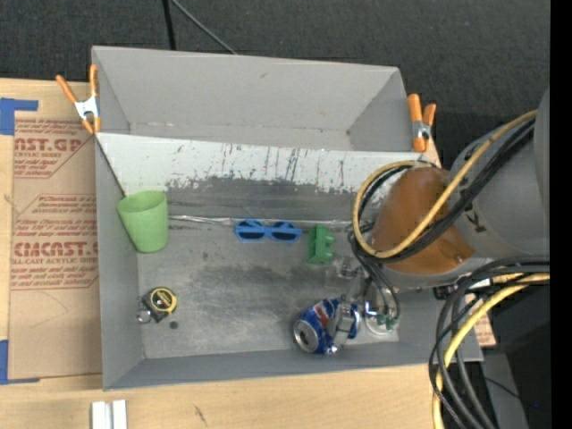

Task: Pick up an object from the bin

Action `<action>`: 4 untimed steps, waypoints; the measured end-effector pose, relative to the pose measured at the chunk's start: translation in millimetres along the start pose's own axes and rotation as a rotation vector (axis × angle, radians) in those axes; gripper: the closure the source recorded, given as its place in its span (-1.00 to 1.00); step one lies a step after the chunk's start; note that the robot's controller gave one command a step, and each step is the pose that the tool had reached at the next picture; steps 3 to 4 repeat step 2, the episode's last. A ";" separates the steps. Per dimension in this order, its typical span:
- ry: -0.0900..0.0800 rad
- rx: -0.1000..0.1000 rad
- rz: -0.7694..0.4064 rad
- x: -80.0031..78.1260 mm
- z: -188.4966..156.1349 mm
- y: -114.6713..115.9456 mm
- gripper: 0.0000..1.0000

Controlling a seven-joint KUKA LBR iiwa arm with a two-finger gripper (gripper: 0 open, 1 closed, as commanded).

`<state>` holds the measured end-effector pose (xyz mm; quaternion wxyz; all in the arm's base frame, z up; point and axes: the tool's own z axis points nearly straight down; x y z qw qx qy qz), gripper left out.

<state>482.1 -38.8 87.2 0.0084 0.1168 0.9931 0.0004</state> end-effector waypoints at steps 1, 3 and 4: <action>0.007 0.001 -0.002 0.8 1.1 0.1 1.00; 0.006 0.001 -0.022 -46.9 -137.6 1.9 1.00; 0.006 0.001 -0.022 -46.9 -137.6 1.9 1.00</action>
Offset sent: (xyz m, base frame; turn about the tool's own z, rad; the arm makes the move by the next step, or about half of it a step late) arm 0.0000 0.0000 0.0000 0.0000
